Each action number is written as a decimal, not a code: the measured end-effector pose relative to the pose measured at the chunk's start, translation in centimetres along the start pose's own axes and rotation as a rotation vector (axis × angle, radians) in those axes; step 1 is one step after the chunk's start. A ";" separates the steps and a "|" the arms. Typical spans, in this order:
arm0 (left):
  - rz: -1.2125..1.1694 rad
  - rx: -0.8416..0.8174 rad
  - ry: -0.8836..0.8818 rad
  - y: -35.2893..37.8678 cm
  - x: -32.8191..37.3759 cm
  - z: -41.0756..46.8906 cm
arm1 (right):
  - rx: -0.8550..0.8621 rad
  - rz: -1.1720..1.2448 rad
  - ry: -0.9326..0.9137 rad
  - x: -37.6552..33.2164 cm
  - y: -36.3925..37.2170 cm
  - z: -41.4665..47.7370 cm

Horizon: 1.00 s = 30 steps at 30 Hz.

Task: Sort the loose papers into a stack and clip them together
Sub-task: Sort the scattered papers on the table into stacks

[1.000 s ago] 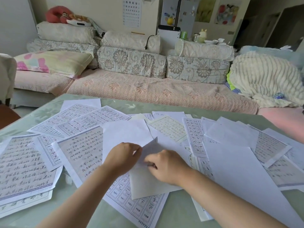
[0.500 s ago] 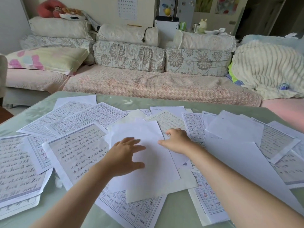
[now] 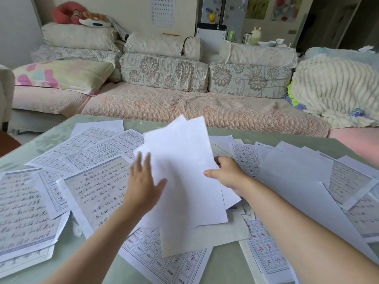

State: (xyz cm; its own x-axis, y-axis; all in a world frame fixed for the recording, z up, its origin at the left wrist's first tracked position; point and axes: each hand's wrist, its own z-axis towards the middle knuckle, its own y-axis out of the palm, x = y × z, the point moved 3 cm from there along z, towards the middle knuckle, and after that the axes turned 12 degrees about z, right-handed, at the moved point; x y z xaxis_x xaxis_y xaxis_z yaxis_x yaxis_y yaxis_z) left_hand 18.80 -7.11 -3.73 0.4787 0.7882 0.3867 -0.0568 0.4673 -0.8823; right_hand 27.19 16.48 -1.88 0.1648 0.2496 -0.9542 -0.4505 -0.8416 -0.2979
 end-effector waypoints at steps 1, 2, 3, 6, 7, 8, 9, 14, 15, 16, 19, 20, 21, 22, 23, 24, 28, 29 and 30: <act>-0.094 0.040 -0.097 -0.5 -0.4 0.4 | -0.003 0.064 -0.033 -0.2 -0.3 -0.3; -0.225 0.047 -0.178 -0.9 -0.9 0.7 | -0.010 0.107 -0.050 -0.2 -0.4 -0.6; -0.375 0.034 -0.243 -1.2 -1.1 1.0 | -0.027 0.132 -0.051 -0.2 -0.6 -1.0; -0.669 -0.075 -0.363 -1.5 -0.6 0.9 | -0.148 0.147 0.023 -0.1 -0.6 -2.0; -0.682 -0.087 -0.361 -1.3 -0.4 1.0 | -0.190 0.153 0.060 0.1 -0.5 -2.1; -0.682 -0.103 -0.355 -1.1 -0.2 1.1 | -0.217 0.168 0.095 0.2 -0.5 -2.3; -0.673 -0.123 -0.346 -0.9 0.1 1.2 | -0.208 0.192 0.126 0.4 -0.6 -2.3; -0.584 -0.260 -0.189 -0.5 2.1 1.8 | -0.013 0.179 0.195 1.3 -2.3 -1.7; -0.577 -0.275 -0.155 -0.3 2.6 2.0 | 0.007 0.174 0.218 1.7 -2.7 -1.6; -0.573 -0.293 -0.133 -0.1 3.0 2.3 | 0.035 0.170 0.242 2.1 -3.2 -1.6; -0.493 -0.297 -0.097 1.4 3.8 3.7 | 0.161 0.181 0.261 3.2 -5.1 -1.0; -0.400 -0.271 -0.086 1.9 3.9 4.3 | 0.214 0.176 0.261 3.5 -5.9 -0.7; -0.299 -0.238 -0.074 2.4 3.8 5.1 | 0.265 0.167 0.262 3.7 -6.6 -0.6; -0.208 -0.204 -0.057 2.8 3.7 5.8 | 0.314 0.155 0.262 3.8 -7.2 -0.5; -0.128 -0.178 -0.039 3.2 3.6 6.5 | 0.363 0.142 0.265 3.8 -7.8 -0.5; -0.051 -0.167 -0.027 3.5 3.5 7.1 | 0.400 0.130 0.271 3.7 -8.2 -0.7; 0.209 -0.256 -0.029 5.1 4.1 9.3 | 0.490 0.124 0.303 4.1 -8.8 -0.6; 0.265 -0.280 -0.028 5.6 4.4 9.7 | 0.507 0.114 0.317 4.3 -8.7 -0.5; 0.323 -0.296 -0.026 5.9 4.6 10.1 | 0.516 0.106 0.324 4.7 -8.6 0.0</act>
State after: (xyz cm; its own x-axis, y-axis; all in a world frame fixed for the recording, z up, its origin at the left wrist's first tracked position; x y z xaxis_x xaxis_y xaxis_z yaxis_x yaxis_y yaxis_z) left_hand 11.81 3.34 -4.40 0.4550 0.8867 0.0817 0.0555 0.0633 -0.9964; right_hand 31.86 24.87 -3.77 0.3180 -0.0491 -0.9468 -0.8320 -0.4933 -0.2538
